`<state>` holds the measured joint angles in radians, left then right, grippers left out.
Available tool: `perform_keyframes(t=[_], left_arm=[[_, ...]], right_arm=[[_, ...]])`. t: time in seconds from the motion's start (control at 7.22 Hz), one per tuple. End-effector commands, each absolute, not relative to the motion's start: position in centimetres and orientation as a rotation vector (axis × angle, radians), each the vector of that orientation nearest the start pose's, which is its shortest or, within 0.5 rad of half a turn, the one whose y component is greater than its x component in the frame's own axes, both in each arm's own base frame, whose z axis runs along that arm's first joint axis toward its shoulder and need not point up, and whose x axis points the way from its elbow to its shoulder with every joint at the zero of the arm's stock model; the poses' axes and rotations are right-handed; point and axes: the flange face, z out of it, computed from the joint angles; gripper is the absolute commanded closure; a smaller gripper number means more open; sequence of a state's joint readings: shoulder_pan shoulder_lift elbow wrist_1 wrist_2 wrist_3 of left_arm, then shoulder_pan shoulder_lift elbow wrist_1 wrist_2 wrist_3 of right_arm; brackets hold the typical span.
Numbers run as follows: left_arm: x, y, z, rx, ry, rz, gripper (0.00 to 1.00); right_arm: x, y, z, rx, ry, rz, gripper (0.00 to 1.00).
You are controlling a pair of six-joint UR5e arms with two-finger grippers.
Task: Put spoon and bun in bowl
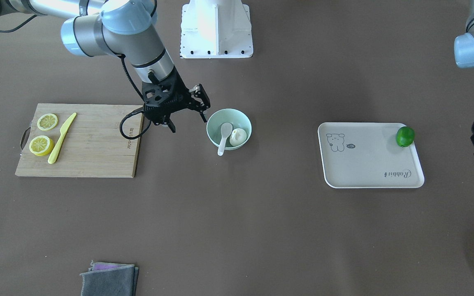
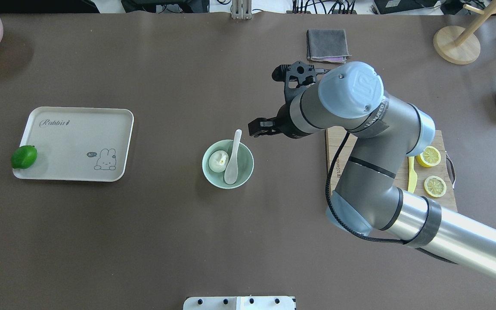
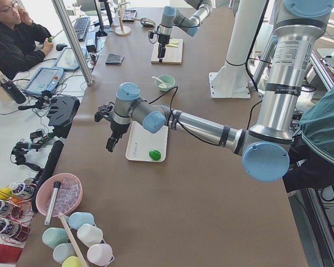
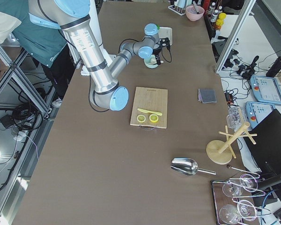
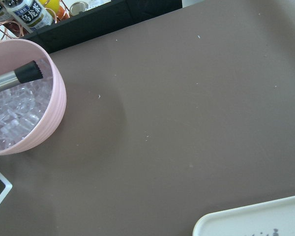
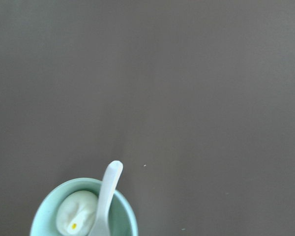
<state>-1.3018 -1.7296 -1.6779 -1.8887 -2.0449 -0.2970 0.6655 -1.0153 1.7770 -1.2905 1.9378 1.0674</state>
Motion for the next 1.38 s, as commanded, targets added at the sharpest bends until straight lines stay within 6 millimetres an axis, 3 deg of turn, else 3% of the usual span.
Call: perform_keyframes(t=[0.0, 0.14, 0.28, 0.42, 0.55, 0.69, 0.83, 0.97, 1.11, 1.25], left_arm=[[2.2, -57.9, 50.5, 0.329, 0.657, 0.031, 0.02], [0.3, -57.4, 50.4, 0.326, 0.700, 0.034, 0.02], [-2.1, -55.9, 52.4, 0.364, 0.661, 0.152, 0.02], [-4.8, -54.3, 54.8, 0.362, 0.631, 0.184, 0.02], [-5.9, -53.4, 55.6, 0.357, 0.628, 0.163, 0.02], [-6.4, -52.2, 57.4, 0.322, 0.629, 0.136, 0.02], [-6.7, -50.8, 59.2, 0.290, 0.630, 0.119, 0.02], [-6.9, -49.6, 60.3, 0.259, 0.635, 0.101, 0.02], [-6.7, -48.0, 61.1, 0.238, 0.673, 0.096, 0.02], [-6.7, -47.7, 61.0, 0.237, 0.702, 0.093, 0.02]], right_arm=[[-31.4, -52.7, 27.4, 0.183, -1.045, 0.027, 0.00], [-26.4, -53.3, 31.1, 0.184, -1.008, 0.080, 0.00], [-21.6, -54.6, 34.7, 0.167, -0.961, 0.091, 0.00], [-14.8, -56.2, 37.0, 0.124, -0.899, 0.070, 0.00], [-9.1, -56.7, 39.9, 0.086, -0.797, -0.050, 0.00], [-4.6, -56.3, 43.4, 0.018, -0.734, -0.112, 0.00], [-0.2, -54.5, 48.1, -0.049, -0.720, -0.033, 0.00], [2.4, -51.7, 52.6, -0.074, -0.719, -0.044, 0.00], [5.0, -49.9, 55.3, -0.077, -0.726, -0.054, 0.00], [6.5, -48.5, 57.0, -0.087, -0.731, -0.049, 0.00]])
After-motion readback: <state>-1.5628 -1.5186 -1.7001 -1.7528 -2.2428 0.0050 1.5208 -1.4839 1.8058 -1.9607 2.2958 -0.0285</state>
